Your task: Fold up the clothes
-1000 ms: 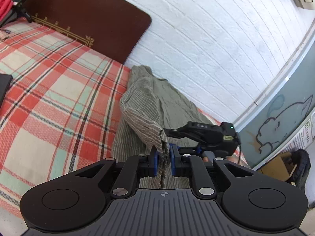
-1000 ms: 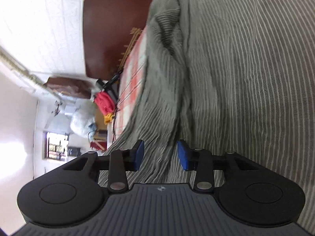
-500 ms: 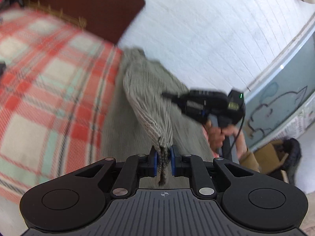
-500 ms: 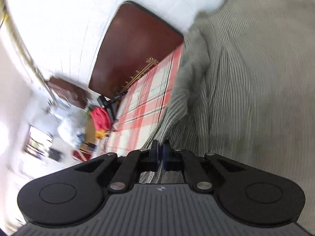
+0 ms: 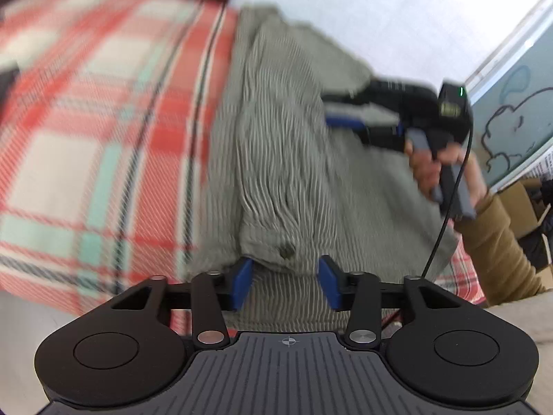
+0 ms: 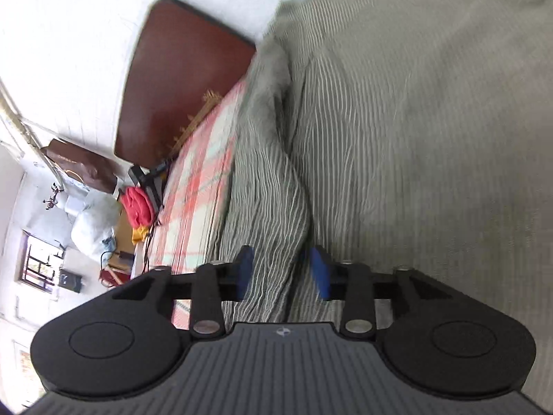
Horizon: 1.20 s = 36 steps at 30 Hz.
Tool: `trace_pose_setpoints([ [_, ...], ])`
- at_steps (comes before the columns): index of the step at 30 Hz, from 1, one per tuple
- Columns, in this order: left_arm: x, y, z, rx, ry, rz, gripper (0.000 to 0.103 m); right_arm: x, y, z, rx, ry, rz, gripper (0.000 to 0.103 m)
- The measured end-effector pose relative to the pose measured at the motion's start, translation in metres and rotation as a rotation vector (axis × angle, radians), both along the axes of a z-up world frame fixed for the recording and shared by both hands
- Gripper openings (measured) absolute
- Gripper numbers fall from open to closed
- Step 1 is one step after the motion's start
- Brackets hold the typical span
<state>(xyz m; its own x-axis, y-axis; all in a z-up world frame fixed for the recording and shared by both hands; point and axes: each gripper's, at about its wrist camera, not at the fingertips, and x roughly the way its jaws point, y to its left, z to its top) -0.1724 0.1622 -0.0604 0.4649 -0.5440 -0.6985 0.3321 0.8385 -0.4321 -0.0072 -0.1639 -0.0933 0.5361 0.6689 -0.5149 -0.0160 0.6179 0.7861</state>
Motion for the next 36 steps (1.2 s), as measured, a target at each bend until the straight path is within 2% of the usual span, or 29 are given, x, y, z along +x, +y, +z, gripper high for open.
trace_pose_setpoints([
  [2, -0.004, 0.004, 0.016, 0.005, -0.089, 0.018, 0.076, -0.009, -0.004, 0.003, 0.003, -0.016, 0.007, 0.045],
  [4, 0.001, 0.002, 0.021, 0.020, -0.145, 0.033, 0.078, -0.017, -0.001, 0.001, 0.026, -0.012, 0.020, 0.045],
  [10, 0.036, -0.023, -0.006, 0.076, -0.074, -0.014, 0.071, -0.036, 0.018, -0.015, 0.058, 0.044, 0.084, 0.045],
  [11, 0.041, -0.026, -0.011, 0.086, -0.057, -0.024, 0.062, -0.038, 0.020, -0.016, 0.050, 0.043, 0.087, 0.044],
  [14, 0.043, -0.030, -0.014, 0.105, -0.042, -0.044, 0.012, -0.037, 0.023, -0.014, 0.033, 0.037, 0.099, 0.036],
  [15, 0.042, -0.031, -0.014, 0.110, -0.040, -0.050, 0.007, -0.035, 0.024, -0.012, 0.028, 0.035, 0.104, 0.015],
  [16, 0.041, -0.031, -0.013, 0.114, -0.039, -0.055, 0.003, -0.037, 0.021, -0.010, 0.038, 0.029, 0.111, 0.003],
  [20, 0.030, -0.034, -0.006, 0.111, -0.050, -0.079, 0.002, -0.047, 0.014, 0.005, 0.068, -0.022, 0.131, 0.003],
  [23, 0.023, -0.036, -0.004, 0.113, -0.051, -0.095, 0.002, -0.055, 0.016, 0.011, 0.054, -0.036, 0.155, 0.003],
  [25, 0.027, -0.036, -0.015, 0.138, -0.011, -0.091, 0.002, -0.055, 0.019, 0.006, 0.021, -0.011, 0.161, 0.003],
  [26, 0.028, -0.037, -0.019, 0.144, 0.005, -0.089, 0.005, -0.054, 0.020, 0.001, 0.007, 0.007, 0.160, 0.004],
  [27, 0.030, -0.036, -0.022, 0.139, 0.013, -0.086, 0.021, -0.053, 0.020, -0.004, 0.005, 0.032, 0.155, 0.005],
  [28, 0.031, -0.035, -0.022, 0.133, 0.016, -0.083, 0.026, -0.054, 0.019, -0.008, 0.012, 0.046, 0.153, 0.005],
  [29, 0.032, -0.032, -0.019, 0.123, 0.011, -0.077, 0.026, -0.054, 0.019, -0.011, 0.019, 0.059, 0.151, 0.006],
  [31, 0.034, -0.026, -0.012, 0.107, -0.005, -0.065, 0.037, -0.056, 0.016, -0.013, 0.030, 0.067, 0.150, 0.013],
  [32, 0.035, -0.023, -0.006, 0.112, -0.027, -0.056, 0.042, -0.056, 0.014, -0.013, 0.034, 0.064, 0.150, 0.016],
  [34, 0.038, -0.015, 0.008, 0.128, -0.080, -0.029, 0.045, -0.058, 0.012, -0.011, 0.028, 0.054, 0.151, 0.028],
  [36, 0.049, -0.009, 0.022, 0.145, -0.138, 0.000, 0.054, -0.060, 0.010, -0.008, 0.010, 0.044, 0.144, 0.033],
])
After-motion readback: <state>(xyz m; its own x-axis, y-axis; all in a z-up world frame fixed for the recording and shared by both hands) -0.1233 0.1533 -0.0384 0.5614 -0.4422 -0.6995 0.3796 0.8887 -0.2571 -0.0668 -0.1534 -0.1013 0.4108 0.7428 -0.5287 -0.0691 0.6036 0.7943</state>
